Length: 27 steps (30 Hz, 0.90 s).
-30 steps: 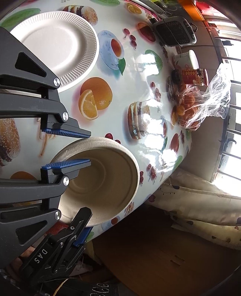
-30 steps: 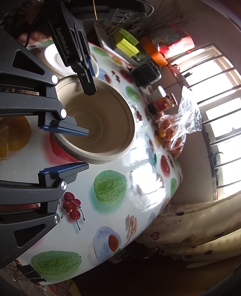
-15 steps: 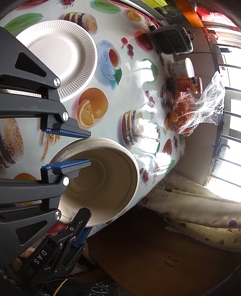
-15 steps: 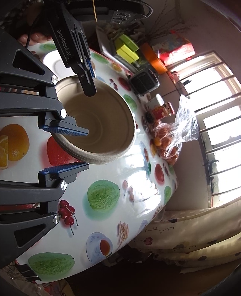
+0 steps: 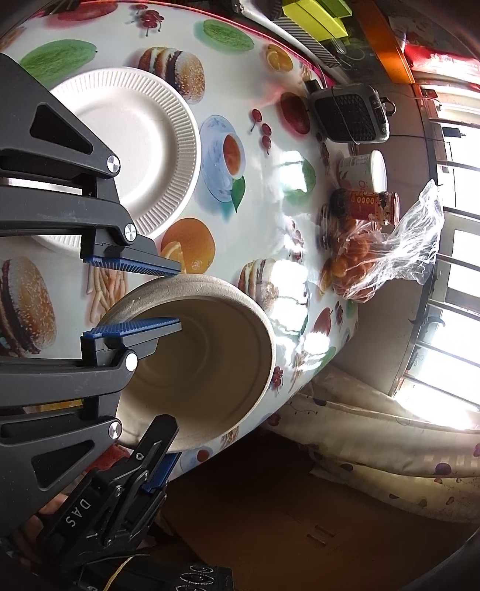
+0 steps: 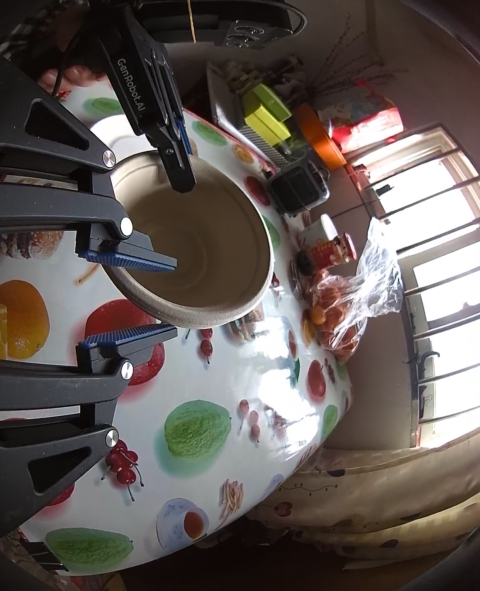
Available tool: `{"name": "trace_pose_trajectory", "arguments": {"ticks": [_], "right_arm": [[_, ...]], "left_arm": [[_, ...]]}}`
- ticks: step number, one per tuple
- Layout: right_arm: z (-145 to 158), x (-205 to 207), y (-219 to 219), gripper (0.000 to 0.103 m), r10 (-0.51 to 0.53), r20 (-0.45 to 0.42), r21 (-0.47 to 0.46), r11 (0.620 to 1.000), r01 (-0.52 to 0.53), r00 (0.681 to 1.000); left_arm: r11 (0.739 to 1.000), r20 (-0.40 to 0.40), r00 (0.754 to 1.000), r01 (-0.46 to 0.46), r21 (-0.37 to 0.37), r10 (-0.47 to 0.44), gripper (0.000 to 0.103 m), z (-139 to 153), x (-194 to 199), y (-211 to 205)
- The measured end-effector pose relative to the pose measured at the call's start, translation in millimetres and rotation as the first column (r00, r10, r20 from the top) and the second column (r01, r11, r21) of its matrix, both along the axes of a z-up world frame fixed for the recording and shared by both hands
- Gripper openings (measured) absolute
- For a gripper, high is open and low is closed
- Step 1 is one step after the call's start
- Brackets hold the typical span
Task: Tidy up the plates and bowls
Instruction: 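Carry the bowl stack over and lower it onto the white plate stack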
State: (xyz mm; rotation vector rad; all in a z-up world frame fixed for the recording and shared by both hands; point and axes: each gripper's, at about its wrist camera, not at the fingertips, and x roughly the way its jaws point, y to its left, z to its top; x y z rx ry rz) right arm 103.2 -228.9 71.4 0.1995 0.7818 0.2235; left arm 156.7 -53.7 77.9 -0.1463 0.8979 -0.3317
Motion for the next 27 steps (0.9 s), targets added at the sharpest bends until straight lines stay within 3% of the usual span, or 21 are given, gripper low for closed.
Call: {"name": "trace_pose_trajectory", "arguments": {"ticks": [27], "right_arm": [[-5,17,61,0.029,0.146,-0.011,0.003,0.989,-0.146,0.989]], "left_arm": [[0.99,0.009,0.99,-0.144,0.008,0.144,0.024,-2,-12,61]]}}
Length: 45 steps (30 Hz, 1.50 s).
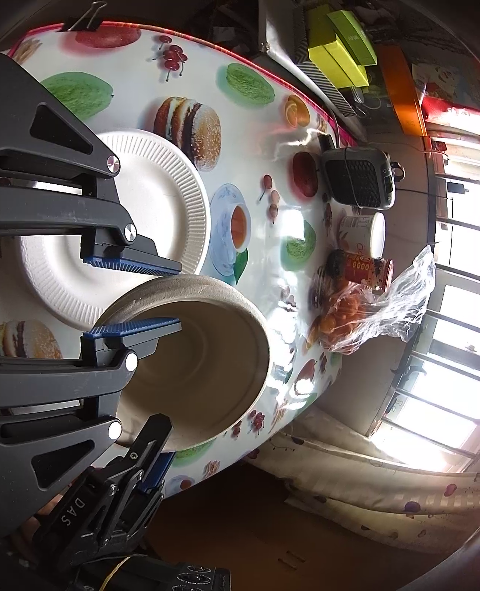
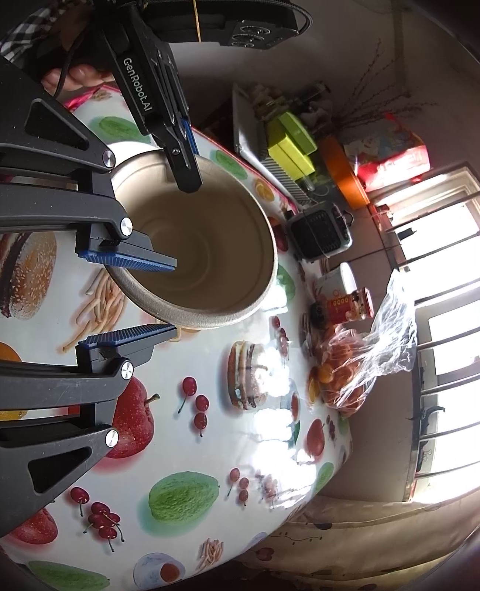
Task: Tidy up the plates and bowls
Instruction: 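Carry the bowl stack over and lower it onto the white plate stack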
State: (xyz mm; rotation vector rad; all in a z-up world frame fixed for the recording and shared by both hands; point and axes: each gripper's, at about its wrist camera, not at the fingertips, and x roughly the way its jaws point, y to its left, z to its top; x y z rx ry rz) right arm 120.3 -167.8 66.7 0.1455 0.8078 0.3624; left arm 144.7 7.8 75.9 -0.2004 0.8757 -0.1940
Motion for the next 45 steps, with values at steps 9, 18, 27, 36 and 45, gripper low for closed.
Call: {"name": "trace_pose_trajectory", "arguments": {"ticks": [9,18,27,36,45], "right_arm": [[-2,5,20,0.029,0.041,-0.006,-0.005,0.999,-0.041,0.999],[-8,8,41,0.029,0.086,-0.023,-0.003,0.996,-0.086,0.996],[-11,9,58,0.029,0.117,-0.032,-0.006,0.993,-0.117,0.993],[-15,11,74,0.029,0.142,-0.041,-0.012,0.99,-0.143,0.989],[-21,12,84,0.029,0.15,-0.055,-0.011,0.988,-0.151,0.987]], "left_arm": [[0.999,-0.001,0.999,-0.042,0.0,0.042,0.024,-2,-5,19],[0.996,-0.008,0.996,-0.087,0.004,0.087,0.024,-6,-10,39],[0.993,-0.015,0.993,-0.12,0.003,0.12,0.024,-11,-16,56],[0.989,-0.022,0.989,-0.148,0.007,0.148,0.024,-17,-23,68],[0.987,-0.036,0.986,-0.162,0.004,0.162,0.024,-24,-22,76]]}}
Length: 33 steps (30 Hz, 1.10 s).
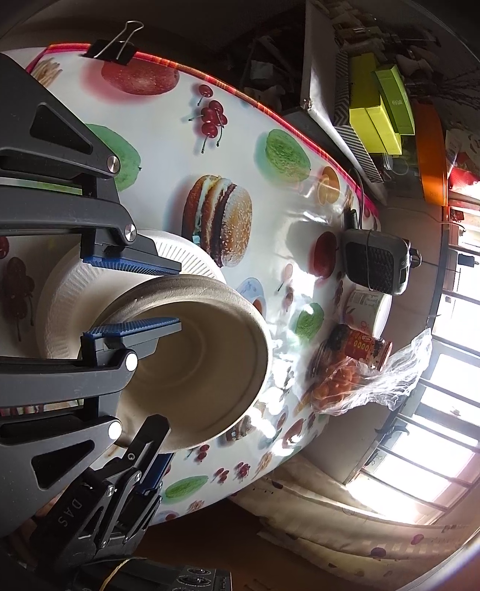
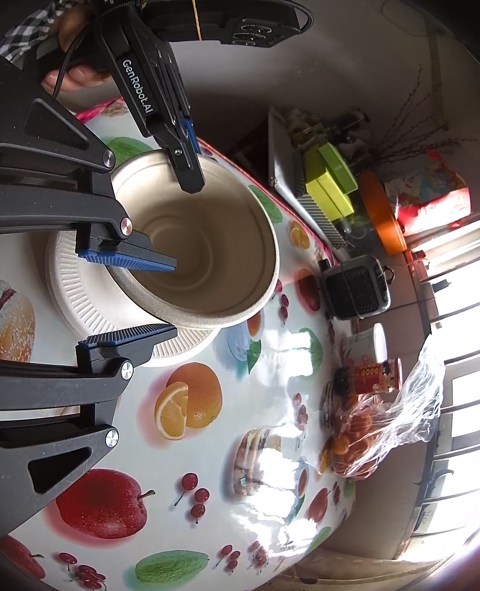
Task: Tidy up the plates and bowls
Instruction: 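Carry the bowl stack over and lower it onto the white plate stack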
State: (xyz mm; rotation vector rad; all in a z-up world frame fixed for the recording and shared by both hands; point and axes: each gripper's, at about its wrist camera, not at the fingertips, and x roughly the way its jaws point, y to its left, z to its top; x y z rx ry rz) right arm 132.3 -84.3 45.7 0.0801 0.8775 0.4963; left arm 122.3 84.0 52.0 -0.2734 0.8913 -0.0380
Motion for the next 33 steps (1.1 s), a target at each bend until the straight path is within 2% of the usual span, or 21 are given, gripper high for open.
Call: {"name": "trace_pose_trajectory", "arguments": {"ticks": [33], "right_arm": [[-13,6,1,0.029,-0.005,-0.051,0.016,1.0,0.006,0.999]], "left_arm": [[1.0,-0.045,0.999,-0.01,-0.014,0.009,0.024,-14,6,3]]}}
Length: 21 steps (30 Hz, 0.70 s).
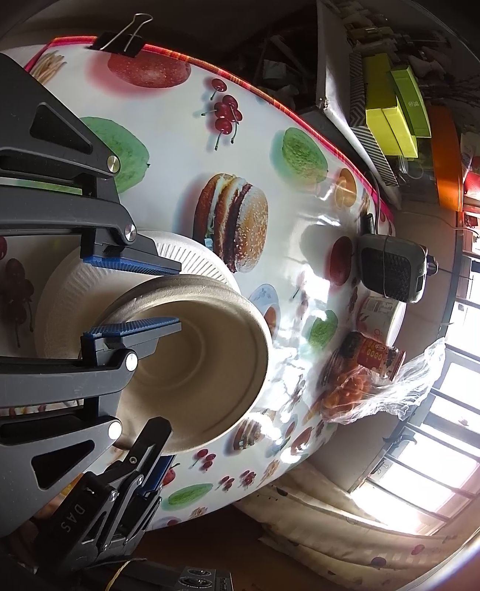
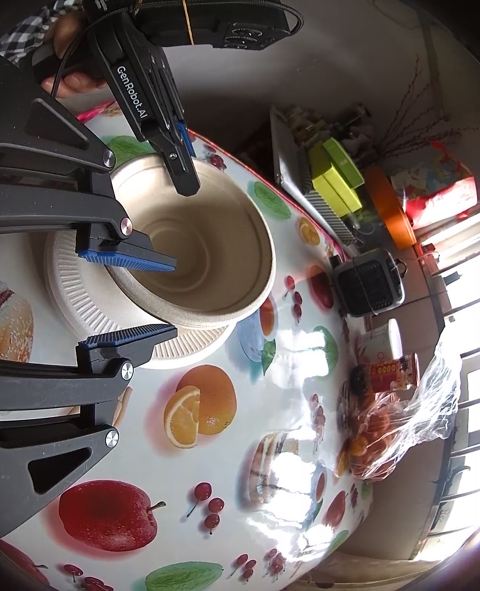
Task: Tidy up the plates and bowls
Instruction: 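Carry the bowl stack over and lower it onto the white plate stack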
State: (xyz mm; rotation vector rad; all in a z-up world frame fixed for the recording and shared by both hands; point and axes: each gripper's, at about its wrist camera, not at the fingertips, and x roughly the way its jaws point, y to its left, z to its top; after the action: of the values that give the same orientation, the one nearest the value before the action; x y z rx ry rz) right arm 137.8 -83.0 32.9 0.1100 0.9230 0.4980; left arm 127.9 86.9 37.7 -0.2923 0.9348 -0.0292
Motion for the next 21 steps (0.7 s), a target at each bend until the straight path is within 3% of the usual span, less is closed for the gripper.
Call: {"name": "trace_pose_trajectory", "arguments": {"ticks": [21], "right_arm": [[-0.7,1.4,-3.3,0.031,-0.012,0.002,-0.001,1.0,0.012,1.0]], "left_arm": [[1.0,0.001,1.0,0.008,-0.009,-0.008,0.025,-1.8,1.2,0.5]]}}
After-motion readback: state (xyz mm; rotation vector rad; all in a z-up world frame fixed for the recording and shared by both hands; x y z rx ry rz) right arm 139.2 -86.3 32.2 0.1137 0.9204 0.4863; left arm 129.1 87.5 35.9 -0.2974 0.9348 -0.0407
